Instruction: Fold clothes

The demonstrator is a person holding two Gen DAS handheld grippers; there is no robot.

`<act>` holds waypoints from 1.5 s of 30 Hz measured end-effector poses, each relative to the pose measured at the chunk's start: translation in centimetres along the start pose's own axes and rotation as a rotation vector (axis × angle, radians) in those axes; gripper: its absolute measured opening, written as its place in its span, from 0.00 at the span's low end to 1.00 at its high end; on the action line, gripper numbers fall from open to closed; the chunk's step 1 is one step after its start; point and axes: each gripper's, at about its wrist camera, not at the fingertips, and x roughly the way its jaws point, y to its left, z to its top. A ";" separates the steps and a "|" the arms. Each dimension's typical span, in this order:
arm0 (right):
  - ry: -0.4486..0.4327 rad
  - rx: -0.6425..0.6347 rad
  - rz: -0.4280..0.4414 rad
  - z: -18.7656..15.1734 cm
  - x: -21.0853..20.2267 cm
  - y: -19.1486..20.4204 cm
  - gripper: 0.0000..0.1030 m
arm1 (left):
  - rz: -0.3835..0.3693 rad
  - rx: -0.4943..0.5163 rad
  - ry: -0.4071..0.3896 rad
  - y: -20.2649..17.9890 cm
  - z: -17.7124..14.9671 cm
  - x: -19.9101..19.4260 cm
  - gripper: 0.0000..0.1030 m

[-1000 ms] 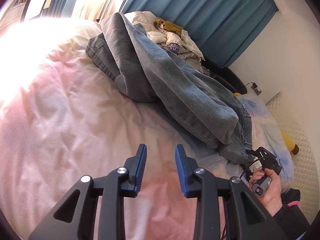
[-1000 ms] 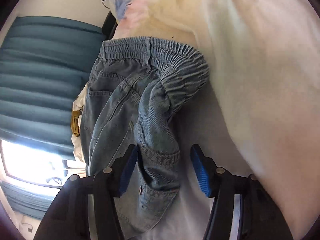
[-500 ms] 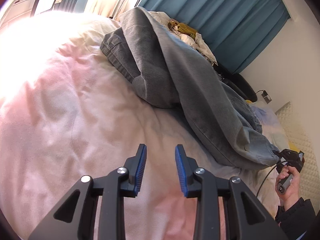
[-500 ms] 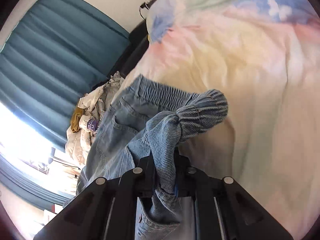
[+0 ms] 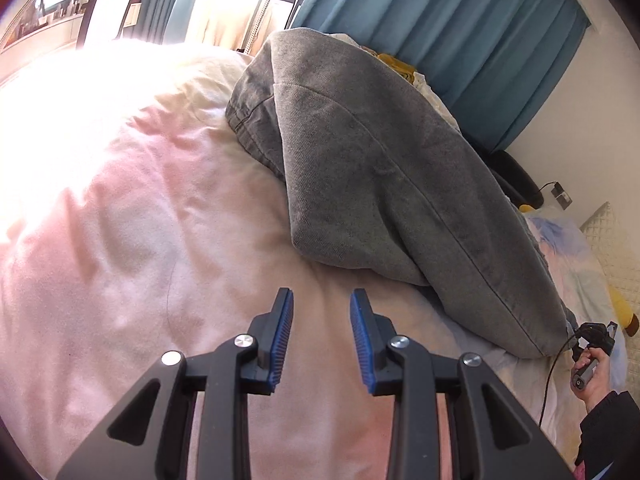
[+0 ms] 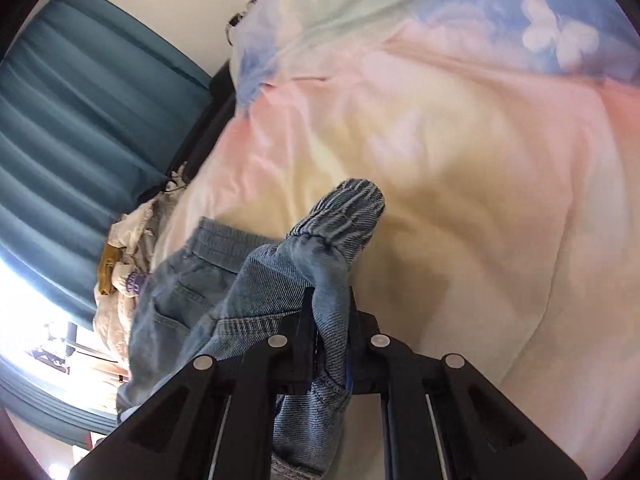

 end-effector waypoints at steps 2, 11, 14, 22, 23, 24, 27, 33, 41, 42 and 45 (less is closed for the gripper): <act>0.014 0.019 -0.008 -0.9 1.9 -1.7 0.12 | 0.009 0.021 0.000 -0.4 0.0 0.3 0.29; -0.034 -0.104 -0.046 -1.7 -0.6 -0.3 0.25 | 0.054 0.077 -0.025 -2.0 0.0 0.6 0.29; -0.019 -0.096 -0.048 -2.6 -3.1 -0.5 0.45 | 0.053 0.101 -0.023 -2.4 0.0 -0.1 0.29; -0.105 -0.294 0.021 -9.1 -12.9 6.0 0.47 | -0.001 0.135 -0.036 -2.4 -0.2 -3.9 0.29; -0.103 -0.342 0.049 -10.5 -13.8 7.6 0.47 | -0.004 0.137 -0.047 -2.5 -0.3 -4.3 0.29; -0.094 -0.394 0.074 -12.1 -14.4 9.5 0.47 | -0.008 0.142 -0.056 -2.5 -0.4 -4.9 0.29; -0.042 -0.537 0.157 -17.4 -15.4 15.0 0.47 | -0.010 0.153 -0.068 -2.5 -0.4 -6.0 0.29; 0.168 -0.779 0.355 -29.2 -13.4 25.6 0.48 | 0.000 0.139 -0.071 -1.2 -0.1 -7.7 0.29; 0.246 -1.018 0.519 -38.8 -9.7 31.3 0.48 | -0.002 0.095 -0.049 0.4 0.4 -6.6 0.29; 0.227 -1.066 0.510 -39.5 -9.2 31.7 0.48 | 0.006 0.094 -0.040 0.5 0.4 -6.1 0.29; 0.184 -1.184 0.519 -40.8 -8.0 32.6 0.49 | 0.052 0.123 -0.034 0.0 0.2 -4.7 0.29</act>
